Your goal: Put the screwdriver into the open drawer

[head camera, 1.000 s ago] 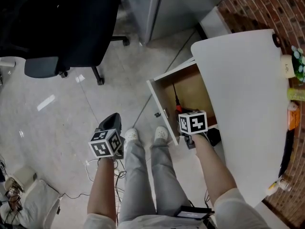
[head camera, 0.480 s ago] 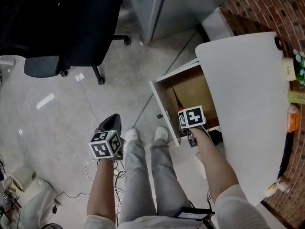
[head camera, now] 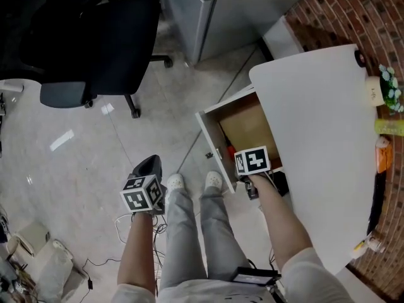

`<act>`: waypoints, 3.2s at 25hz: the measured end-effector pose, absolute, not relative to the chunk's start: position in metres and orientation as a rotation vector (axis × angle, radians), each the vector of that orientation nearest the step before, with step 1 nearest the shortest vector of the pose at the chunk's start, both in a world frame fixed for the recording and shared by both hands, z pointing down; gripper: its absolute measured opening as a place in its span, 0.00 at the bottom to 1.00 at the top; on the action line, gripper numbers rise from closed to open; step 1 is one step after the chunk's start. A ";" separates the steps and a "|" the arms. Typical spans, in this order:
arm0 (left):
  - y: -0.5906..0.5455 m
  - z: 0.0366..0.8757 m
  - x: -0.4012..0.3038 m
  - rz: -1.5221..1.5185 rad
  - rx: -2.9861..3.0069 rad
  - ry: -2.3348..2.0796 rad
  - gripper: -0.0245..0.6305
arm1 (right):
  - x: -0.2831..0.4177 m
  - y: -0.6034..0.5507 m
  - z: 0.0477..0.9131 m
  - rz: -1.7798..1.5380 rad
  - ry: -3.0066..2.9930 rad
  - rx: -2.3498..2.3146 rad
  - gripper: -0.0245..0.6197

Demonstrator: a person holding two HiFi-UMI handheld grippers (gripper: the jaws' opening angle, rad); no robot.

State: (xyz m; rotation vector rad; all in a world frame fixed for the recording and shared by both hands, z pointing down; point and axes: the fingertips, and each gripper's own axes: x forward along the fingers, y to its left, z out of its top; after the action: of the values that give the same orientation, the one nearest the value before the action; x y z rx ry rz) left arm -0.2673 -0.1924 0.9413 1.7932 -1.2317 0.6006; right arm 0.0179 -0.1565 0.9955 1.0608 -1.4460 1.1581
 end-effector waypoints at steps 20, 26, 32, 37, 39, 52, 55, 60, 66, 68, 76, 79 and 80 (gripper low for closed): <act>-0.184 0.766 -0.251 0.545 1.992 -1.256 0.05 | -0.008 -0.172 0.778 0.928 -1.877 1.158 0.07; -0.199 0.704 -0.255 0.447 2.081 -1.321 0.05 | -0.006 -0.186 0.698 0.784 -2.011 1.312 0.07; -0.211 0.637 -0.250 0.374 2.253 -1.359 0.05 | -0.007 -0.197 0.616 0.599 -2.134 1.483 0.07; -0.221 0.589 -0.247 0.344 2.395 -1.412 0.05 | -0.010 -0.208 0.552 0.414 -2.247 1.602 0.07; -0.227 0.570 -0.247 0.313 2.436 -1.437 0.05 | -0.011 -0.213 0.533 0.316 -2.263 1.627 0.07; -0.237 0.454 -0.235 0.038 2.704 -1.582 0.05 | 0.006 -0.192 0.416 -0.278 -2.354 1.896 0.07; -0.233 0.436 -0.232 -0.086 2.712 -1.571 0.05 | 0.006 -0.185 0.399 -0.364 -2.397 1.914 0.07; -0.229 0.414 -0.226 -0.149 2.758 -1.570 0.05 | -0.002 -0.175 0.375 -0.447 -2.533 1.901 0.07; -0.225 0.406 -0.230 -0.174 2.771 -1.591 0.05 | -0.012 -0.176 0.375 -0.477 -2.510 1.874 0.07; -0.224 0.405 -0.231 -0.189 2.765 -1.595 0.05 | -0.014 -0.175 0.376 -0.480 -2.511 1.862 0.06; -0.220 0.400 -0.229 -0.195 2.780 -1.597 0.05 | -0.015 -0.172 0.376 -0.488 -2.494 1.857 0.06; -0.218 0.399 -0.227 -0.197 2.785 -1.591 0.05 | -0.013 -0.170 0.377 -0.483 -2.486 1.861 0.06; -0.218 0.398 -0.226 -0.198 2.786 -1.590 0.05 | -0.012 -0.169 0.377 -0.482 -2.483 1.862 0.06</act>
State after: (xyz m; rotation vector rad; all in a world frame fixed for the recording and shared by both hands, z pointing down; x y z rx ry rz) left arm -0.2256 -0.2176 0.3984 2.7858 -1.5896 -0.1983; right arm -0.0116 -0.1688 0.3768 1.8621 -2.4834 -0.4815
